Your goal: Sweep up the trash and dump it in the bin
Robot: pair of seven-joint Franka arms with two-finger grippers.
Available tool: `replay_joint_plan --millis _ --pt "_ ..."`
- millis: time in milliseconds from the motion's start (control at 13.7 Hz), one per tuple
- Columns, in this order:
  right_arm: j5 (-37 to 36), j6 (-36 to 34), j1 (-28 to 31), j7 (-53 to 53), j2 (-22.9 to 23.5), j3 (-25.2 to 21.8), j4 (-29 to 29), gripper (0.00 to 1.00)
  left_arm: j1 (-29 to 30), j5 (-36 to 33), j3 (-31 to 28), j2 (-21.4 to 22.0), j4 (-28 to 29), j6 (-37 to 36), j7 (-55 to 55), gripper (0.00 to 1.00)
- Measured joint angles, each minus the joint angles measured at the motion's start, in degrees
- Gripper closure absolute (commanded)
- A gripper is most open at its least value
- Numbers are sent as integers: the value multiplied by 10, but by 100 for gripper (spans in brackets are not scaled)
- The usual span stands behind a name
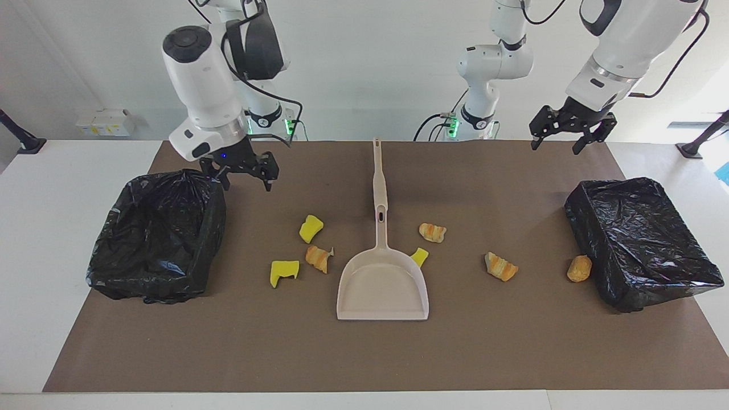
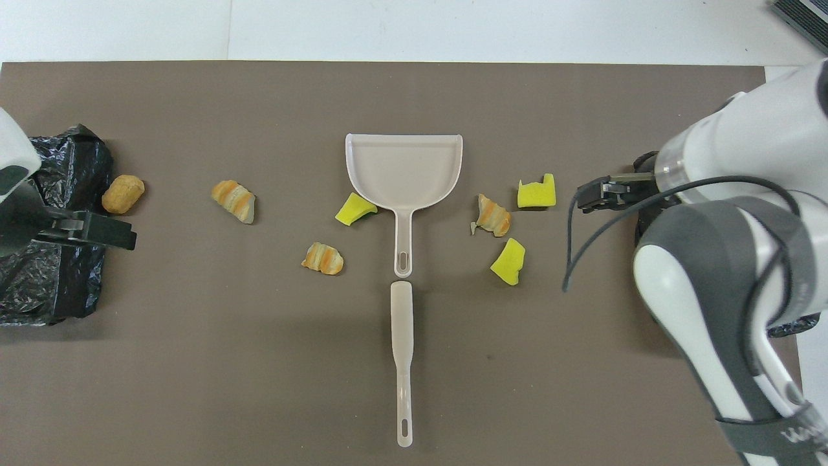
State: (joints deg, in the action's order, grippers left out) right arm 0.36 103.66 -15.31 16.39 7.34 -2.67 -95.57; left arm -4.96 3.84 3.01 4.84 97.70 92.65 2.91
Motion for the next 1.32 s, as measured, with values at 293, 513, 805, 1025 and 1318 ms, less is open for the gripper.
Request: replay_joint_plan --millis 293,513,805,1025,1318 --pt "23 11 -69 118 74 2 57 0 -71 1 4 32 121 123 -11 0" --pt "36 28 -114 158 132 4 99 0 -130 2 5 69 229 222 -65 0" --pt "37 61 -144 167 181 9 113 0 -201 2 6 90 322 303 -138 0" --pt "38 81 -160 167 208 16 122 0 -228 2 25 126 390 343 -185 0" --pt "38 90 -181 167 226 17 125 0 -240 2 118 139 463 442 -304 0"
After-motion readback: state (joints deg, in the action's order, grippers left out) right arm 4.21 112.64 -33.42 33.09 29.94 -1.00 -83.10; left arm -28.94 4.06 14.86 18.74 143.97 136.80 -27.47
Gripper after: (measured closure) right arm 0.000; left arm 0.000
